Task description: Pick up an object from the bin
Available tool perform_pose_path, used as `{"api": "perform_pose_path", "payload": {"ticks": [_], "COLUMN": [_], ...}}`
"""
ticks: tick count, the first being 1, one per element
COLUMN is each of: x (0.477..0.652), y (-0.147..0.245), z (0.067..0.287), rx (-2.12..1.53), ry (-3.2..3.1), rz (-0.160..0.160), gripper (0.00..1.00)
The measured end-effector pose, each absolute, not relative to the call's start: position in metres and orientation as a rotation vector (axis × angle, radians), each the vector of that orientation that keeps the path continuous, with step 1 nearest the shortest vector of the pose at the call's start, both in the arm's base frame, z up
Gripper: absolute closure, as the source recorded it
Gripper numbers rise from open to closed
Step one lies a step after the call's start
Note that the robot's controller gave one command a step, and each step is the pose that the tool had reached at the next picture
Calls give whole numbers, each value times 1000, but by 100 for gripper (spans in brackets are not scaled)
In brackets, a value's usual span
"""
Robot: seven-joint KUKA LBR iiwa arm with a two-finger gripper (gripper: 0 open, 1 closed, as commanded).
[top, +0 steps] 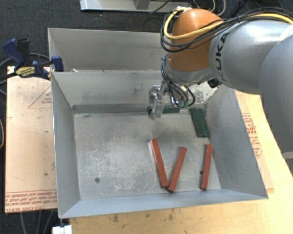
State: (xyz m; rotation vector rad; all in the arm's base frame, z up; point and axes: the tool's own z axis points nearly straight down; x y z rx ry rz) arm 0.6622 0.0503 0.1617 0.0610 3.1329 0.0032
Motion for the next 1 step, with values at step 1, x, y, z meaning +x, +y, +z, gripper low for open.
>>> {"api": "perform_pose_path", "payload": {"ticks": [1], "x": [663], "y": [50], "z": [162], "rx": [62], "ry": [3137], "rz": [3], "gripper": [100]}}
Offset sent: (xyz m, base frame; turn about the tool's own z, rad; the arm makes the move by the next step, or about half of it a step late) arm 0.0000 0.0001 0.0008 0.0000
